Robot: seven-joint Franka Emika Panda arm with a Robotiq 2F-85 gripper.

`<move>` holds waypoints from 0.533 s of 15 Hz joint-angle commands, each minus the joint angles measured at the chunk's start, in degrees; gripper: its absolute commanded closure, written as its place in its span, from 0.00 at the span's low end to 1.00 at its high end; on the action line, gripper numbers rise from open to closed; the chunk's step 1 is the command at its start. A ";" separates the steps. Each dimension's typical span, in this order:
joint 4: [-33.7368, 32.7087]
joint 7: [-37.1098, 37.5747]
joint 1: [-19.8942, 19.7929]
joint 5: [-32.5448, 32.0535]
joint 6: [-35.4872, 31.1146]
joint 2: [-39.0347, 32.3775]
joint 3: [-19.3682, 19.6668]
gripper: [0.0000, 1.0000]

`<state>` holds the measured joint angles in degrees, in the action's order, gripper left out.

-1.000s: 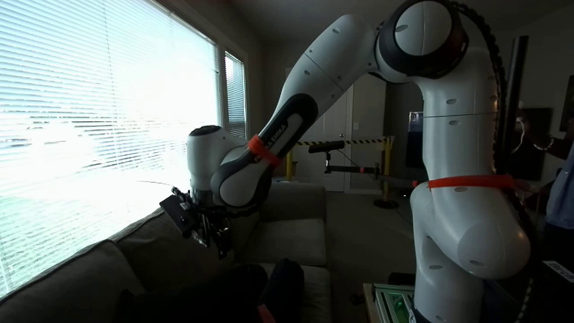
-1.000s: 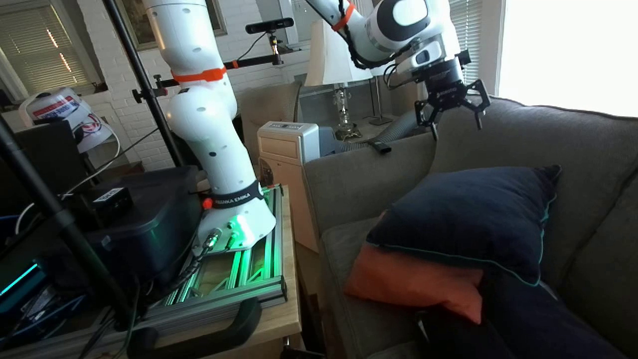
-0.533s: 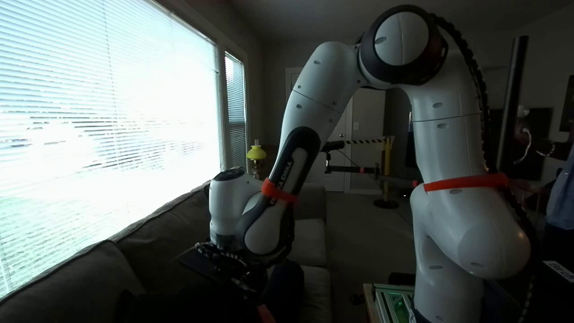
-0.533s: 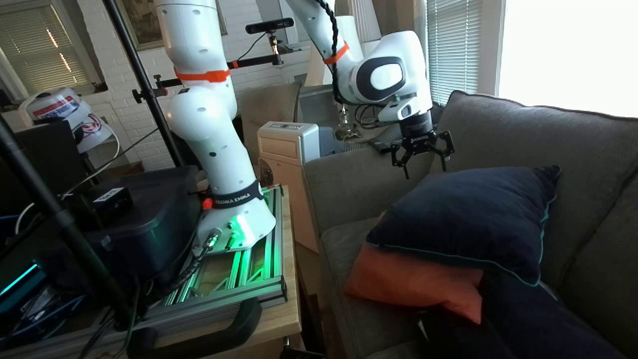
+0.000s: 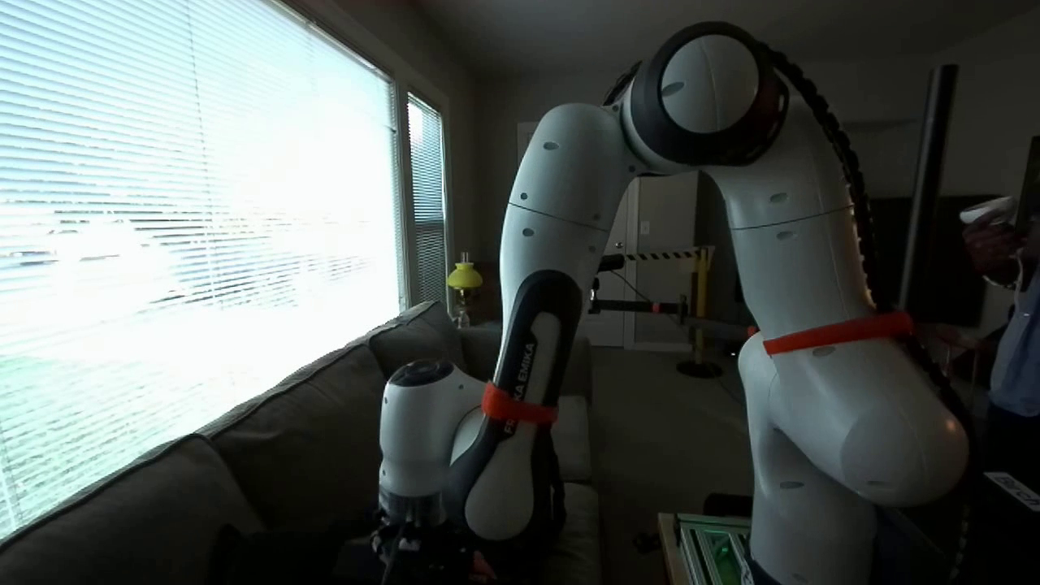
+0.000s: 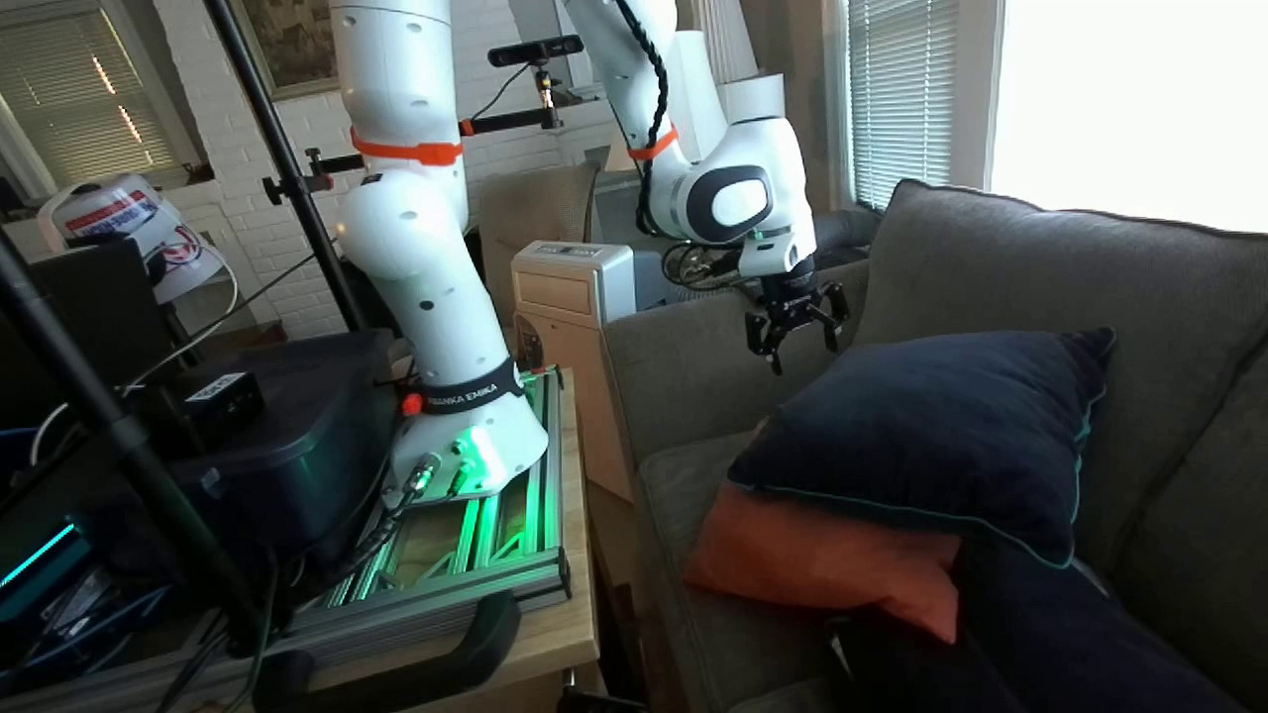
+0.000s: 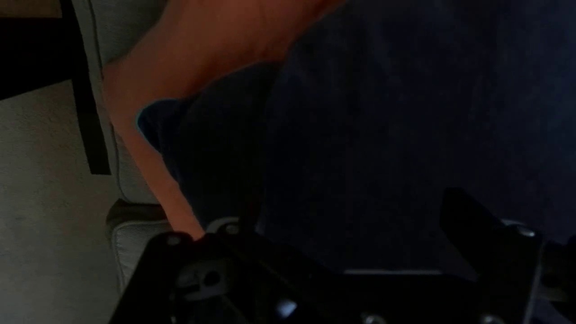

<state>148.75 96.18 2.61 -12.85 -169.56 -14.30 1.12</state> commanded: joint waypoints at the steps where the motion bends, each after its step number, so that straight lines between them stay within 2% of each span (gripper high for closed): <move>1: -0.77 -11.56 2.19 5.82 -0.97 -3.44 -3.52 0.00; 4: -1.33 -20.73 3.97 7.58 0.73 -5.01 -5.03 0.00; 8: -1.18 -31.21 7.28 6.31 2.43 -6.62 -3.18 0.00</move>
<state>148.39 72.59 7.41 -7.17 -169.10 -19.20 -3.78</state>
